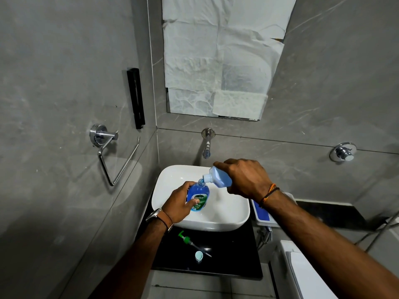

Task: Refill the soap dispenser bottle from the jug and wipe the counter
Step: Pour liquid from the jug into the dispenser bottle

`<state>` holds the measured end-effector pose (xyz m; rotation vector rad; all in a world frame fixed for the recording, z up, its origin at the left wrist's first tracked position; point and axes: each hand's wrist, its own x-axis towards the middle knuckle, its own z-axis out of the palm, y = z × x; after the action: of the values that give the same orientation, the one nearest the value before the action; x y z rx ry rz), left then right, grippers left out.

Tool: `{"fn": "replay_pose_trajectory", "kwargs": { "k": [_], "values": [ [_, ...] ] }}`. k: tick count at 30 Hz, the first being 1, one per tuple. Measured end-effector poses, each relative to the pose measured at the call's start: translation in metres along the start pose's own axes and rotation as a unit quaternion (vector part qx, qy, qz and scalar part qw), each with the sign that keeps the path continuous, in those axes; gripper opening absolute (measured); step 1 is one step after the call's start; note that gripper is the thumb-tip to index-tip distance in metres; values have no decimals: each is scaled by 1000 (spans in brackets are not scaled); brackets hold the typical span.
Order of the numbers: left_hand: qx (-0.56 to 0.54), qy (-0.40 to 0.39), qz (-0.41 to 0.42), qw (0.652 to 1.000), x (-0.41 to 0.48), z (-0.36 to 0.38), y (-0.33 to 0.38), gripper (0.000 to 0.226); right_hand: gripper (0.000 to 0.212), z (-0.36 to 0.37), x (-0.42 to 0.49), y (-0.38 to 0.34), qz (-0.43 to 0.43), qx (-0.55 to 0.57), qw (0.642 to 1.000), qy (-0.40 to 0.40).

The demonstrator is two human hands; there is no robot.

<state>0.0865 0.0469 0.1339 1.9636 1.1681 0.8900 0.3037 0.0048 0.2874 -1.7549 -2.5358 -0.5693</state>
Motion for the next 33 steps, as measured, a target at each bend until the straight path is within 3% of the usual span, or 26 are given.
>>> {"fn": "replay_pose_trajectory", "kwargs": {
  "k": [33],
  "values": [
    [-13,-3,-3,1000,7,3,-8,44,70,8,4,6,-2,-7,1000,-2]
  ]
}}
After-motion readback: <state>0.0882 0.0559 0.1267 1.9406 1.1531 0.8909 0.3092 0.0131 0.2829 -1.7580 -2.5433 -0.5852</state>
